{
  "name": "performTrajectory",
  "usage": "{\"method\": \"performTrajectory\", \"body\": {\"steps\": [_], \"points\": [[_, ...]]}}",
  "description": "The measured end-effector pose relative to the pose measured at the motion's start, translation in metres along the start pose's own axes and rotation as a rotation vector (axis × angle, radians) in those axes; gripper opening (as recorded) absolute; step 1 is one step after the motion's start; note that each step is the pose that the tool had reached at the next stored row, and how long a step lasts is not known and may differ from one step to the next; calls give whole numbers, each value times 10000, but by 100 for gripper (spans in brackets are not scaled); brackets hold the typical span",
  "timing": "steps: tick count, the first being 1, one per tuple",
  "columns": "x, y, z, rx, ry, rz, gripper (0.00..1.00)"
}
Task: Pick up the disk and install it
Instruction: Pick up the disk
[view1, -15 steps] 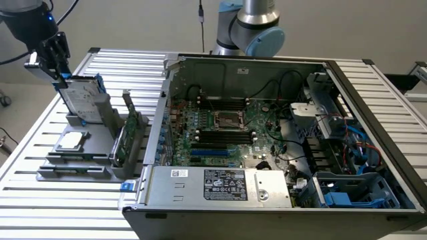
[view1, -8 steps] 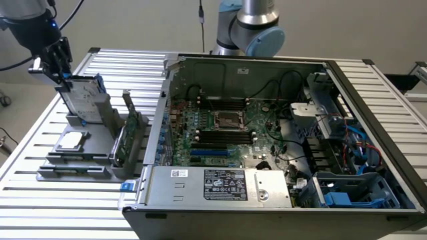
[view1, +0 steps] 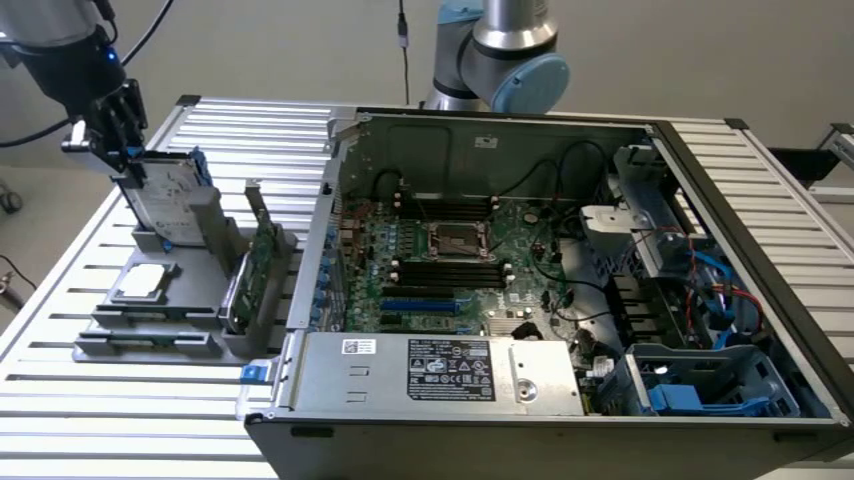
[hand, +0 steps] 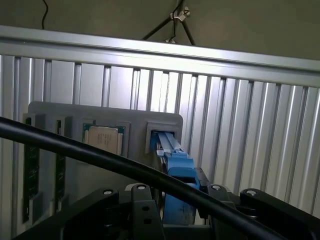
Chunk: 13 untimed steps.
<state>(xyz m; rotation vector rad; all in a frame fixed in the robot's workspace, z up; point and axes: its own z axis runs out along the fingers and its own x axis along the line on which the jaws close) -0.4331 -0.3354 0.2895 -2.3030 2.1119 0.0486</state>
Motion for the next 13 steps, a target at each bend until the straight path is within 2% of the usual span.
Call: {"method": "performTrajectory", "body": {"steps": [13], "points": [[-2,21,10,14,-3,235,42]]}}
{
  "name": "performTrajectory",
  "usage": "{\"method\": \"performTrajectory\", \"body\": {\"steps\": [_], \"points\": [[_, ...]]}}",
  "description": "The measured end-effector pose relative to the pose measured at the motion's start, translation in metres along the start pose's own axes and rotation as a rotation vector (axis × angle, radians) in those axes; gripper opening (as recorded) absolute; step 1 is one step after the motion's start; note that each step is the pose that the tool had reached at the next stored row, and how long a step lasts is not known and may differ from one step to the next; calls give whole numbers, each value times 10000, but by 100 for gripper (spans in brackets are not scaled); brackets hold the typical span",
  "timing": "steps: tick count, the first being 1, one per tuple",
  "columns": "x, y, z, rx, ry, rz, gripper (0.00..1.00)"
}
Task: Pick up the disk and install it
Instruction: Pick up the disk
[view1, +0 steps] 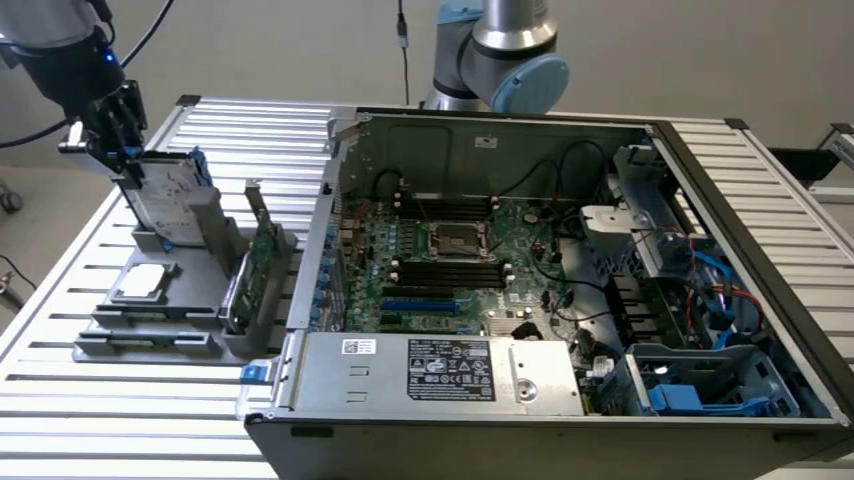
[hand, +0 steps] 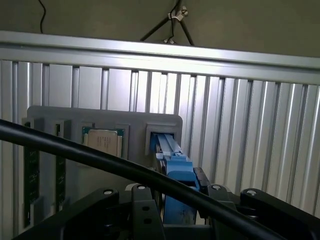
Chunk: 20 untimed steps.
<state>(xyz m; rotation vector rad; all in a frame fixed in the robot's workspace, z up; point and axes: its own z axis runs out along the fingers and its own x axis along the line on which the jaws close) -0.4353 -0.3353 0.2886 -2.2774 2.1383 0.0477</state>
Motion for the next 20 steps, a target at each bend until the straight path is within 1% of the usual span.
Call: {"method": "performTrajectory", "body": {"steps": [11,12,13,20], "points": [[0,2,7,41,3,2,42],[1,2,8,42,4,2,40],[1,2,9,42,6,2,35],[0,1,13,47,3,2,34]]}}
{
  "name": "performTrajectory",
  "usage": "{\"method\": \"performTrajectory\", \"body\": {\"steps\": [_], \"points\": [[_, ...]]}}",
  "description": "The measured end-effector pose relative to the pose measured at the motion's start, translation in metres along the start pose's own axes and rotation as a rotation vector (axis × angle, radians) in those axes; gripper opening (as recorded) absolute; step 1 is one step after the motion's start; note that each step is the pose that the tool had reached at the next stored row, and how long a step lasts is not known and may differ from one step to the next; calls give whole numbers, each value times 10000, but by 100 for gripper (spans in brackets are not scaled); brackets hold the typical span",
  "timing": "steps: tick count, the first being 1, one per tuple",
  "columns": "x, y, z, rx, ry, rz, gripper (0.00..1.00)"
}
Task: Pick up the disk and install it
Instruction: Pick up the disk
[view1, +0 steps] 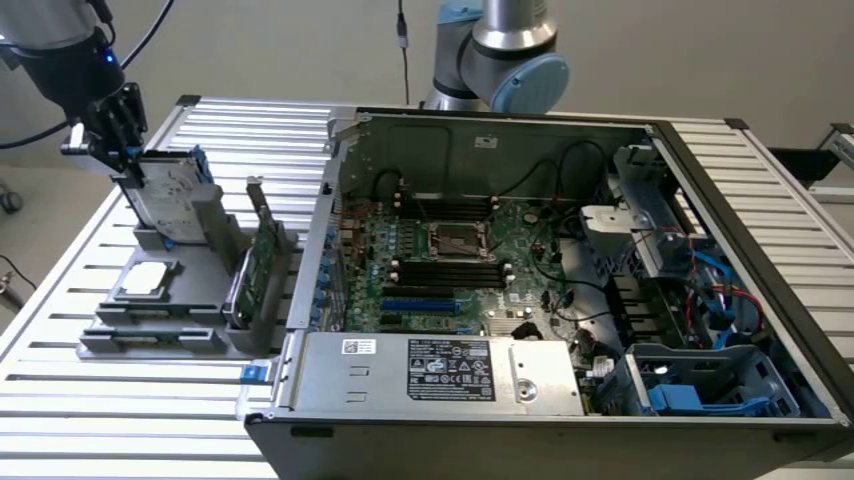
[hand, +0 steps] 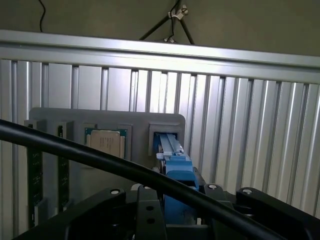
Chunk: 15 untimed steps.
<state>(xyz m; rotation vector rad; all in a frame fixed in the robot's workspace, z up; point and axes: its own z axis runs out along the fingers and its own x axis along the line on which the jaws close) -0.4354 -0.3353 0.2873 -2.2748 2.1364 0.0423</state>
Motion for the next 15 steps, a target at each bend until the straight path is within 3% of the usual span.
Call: {"method": "performTrajectory", "body": {"steps": [15], "points": [[0,0,0,0,0,0,33]]}}
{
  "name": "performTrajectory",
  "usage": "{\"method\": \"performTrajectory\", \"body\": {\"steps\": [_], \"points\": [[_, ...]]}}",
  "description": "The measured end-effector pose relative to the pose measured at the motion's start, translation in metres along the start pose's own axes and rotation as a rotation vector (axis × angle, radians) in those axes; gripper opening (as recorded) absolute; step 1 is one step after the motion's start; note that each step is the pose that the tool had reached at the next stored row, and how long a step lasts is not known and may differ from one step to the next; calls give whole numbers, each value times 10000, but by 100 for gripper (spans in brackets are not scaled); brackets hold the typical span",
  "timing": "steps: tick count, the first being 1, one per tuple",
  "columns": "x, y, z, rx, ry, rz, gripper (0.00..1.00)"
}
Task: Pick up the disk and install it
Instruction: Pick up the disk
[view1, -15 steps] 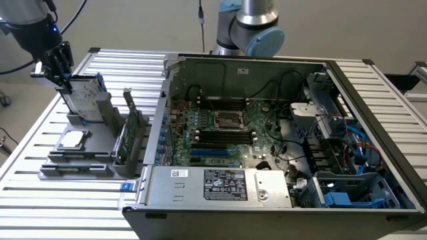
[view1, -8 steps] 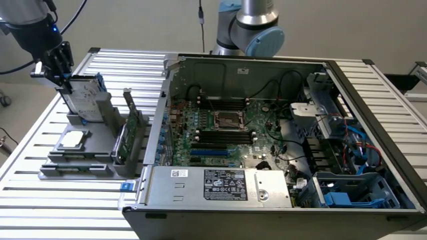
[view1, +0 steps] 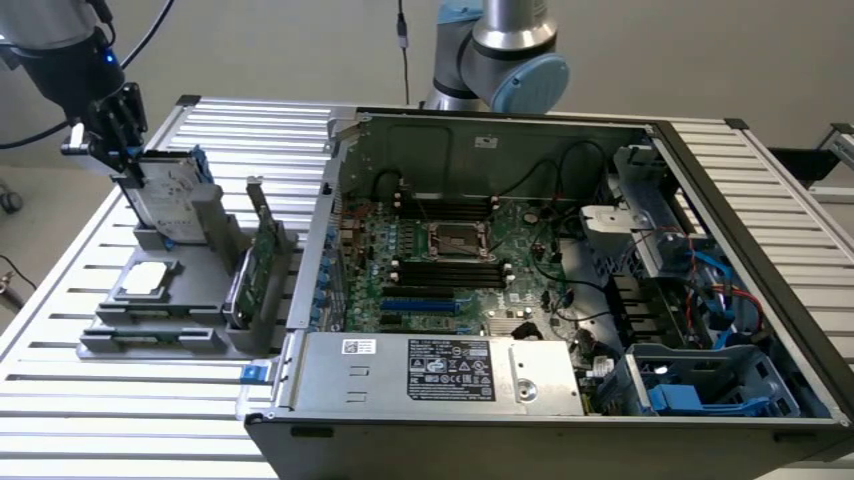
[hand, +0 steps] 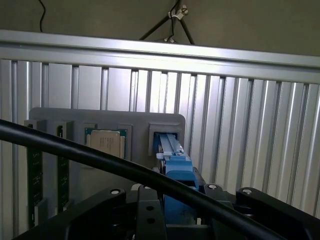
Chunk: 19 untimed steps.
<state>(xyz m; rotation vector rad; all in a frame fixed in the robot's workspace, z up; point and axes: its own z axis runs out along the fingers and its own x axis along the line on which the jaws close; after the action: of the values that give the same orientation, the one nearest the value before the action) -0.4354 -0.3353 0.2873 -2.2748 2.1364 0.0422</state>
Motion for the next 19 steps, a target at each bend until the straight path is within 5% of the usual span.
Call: {"method": "performTrajectory", "body": {"steps": [11,19], "points": [[-5,1,-126,-4,-1,1,33],[-5,0,-132,-4,0,0,33]]}}
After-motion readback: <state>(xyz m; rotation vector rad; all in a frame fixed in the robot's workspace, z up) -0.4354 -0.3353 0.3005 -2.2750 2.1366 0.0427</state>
